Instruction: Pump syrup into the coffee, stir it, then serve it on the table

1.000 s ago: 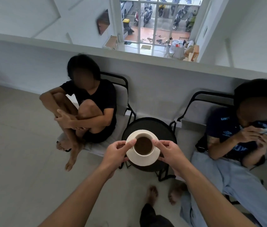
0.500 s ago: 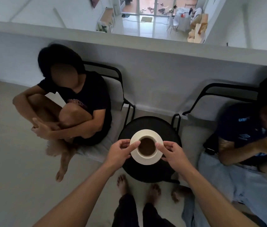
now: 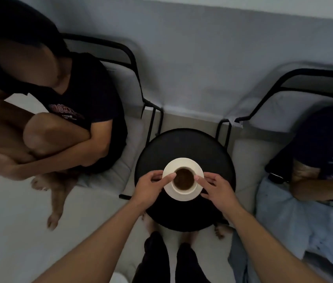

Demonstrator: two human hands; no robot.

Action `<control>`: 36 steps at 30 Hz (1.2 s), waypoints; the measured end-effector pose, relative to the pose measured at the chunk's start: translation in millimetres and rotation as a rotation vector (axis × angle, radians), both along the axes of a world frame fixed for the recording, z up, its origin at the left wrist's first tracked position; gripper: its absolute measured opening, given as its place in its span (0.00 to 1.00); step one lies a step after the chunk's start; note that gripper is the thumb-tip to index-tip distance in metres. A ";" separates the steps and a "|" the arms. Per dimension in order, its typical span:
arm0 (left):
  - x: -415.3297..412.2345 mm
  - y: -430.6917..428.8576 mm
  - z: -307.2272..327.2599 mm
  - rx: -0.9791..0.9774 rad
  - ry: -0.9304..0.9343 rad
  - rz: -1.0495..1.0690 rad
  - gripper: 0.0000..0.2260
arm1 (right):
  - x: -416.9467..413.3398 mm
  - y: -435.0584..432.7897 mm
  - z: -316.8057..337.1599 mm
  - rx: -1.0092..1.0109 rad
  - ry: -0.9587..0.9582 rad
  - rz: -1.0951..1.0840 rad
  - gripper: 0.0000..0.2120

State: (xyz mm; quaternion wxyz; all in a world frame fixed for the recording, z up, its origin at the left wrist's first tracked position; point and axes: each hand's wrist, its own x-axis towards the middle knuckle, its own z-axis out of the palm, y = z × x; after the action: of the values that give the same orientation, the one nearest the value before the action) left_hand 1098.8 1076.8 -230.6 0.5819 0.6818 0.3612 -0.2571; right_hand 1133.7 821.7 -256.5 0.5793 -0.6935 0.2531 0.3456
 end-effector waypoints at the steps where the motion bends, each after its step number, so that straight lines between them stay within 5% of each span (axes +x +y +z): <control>1: 2.4 -0.1 -10.4 0.001 0.009 0.010 0.46 | 2.3 1.2 -8.8 0.004 0.007 -0.007 0.50; 5: 11.1 -0.3 -48.8 -0.004 0.050 0.013 0.47 | 13.4 5.8 -42.9 0.039 0.068 -0.016 0.31; 9: 18.9 0.1 -81.1 -0.019 0.066 0.016 0.43 | 21.3 7.1 -71.9 0.035 0.079 -0.019 0.24; 14: 25.7 3.0 -107.2 -0.031 0.087 0.024 0.43 | 26.2 9.1 -94.5 0.013 0.082 -0.003 0.27; 23: 21.9 -0.6 -123.3 -0.032 0.118 0.030 0.40 | 23.6 8.4 -108.6 -0.057 0.039 0.048 0.47; 30: 18.6 -1.8 -127.5 -0.023 0.145 0.052 0.33 | 25.0 8.7 -113.2 -0.080 0.039 0.108 0.31; 36: 19.0 -0.6 -122.8 -0.035 0.160 0.019 0.39 | 28.3 8.3 -106.7 -0.135 0.031 0.240 0.28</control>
State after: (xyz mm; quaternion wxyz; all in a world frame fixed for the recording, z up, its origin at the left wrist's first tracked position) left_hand 1117.8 1076.2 -353.4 0.5655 0.6452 0.4085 -0.3115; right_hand 1162.0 829.9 -363.2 0.4821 -0.7505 0.2000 0.4054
